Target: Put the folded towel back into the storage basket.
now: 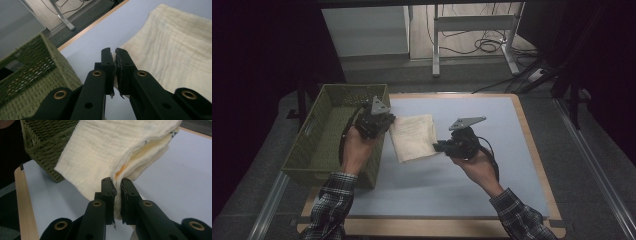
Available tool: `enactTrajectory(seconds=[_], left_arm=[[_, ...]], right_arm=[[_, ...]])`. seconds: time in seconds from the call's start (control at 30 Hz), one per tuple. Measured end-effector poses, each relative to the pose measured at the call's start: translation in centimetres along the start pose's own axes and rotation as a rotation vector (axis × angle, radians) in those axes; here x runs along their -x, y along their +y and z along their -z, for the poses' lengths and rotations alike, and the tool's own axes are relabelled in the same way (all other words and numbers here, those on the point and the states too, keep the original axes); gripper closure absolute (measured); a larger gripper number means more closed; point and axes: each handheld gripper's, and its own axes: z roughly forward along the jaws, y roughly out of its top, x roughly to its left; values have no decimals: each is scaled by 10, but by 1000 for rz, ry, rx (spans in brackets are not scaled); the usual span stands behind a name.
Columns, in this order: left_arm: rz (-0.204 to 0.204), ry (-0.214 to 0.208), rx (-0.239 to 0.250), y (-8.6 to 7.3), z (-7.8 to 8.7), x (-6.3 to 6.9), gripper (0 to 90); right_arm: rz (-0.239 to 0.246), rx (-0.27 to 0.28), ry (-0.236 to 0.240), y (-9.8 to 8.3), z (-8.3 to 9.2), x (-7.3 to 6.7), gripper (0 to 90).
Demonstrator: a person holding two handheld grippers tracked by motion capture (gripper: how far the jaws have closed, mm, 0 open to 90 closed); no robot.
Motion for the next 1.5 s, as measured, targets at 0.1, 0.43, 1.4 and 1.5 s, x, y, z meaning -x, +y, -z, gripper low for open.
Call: enactTrajectory(seconds=[0.1, 0.43, 1.4, 1.5], left_arm=[[15, 16, 5, -3, 6, -8, 855], [56, 59, 20, -12, 24, -32, 855], [143, 197, -21, -59, 70, -94, 856], [154, 206, -29, -66, 73, -100, 856]], right_arm=[[9, -2, 3, 7, -6, -4, 821], [31, 1, 23, 32, -26, -19, 820], [39, 21, 104, 81, -97, -71, 818], [45, 11, 101, 83, -107, -79, 818]])
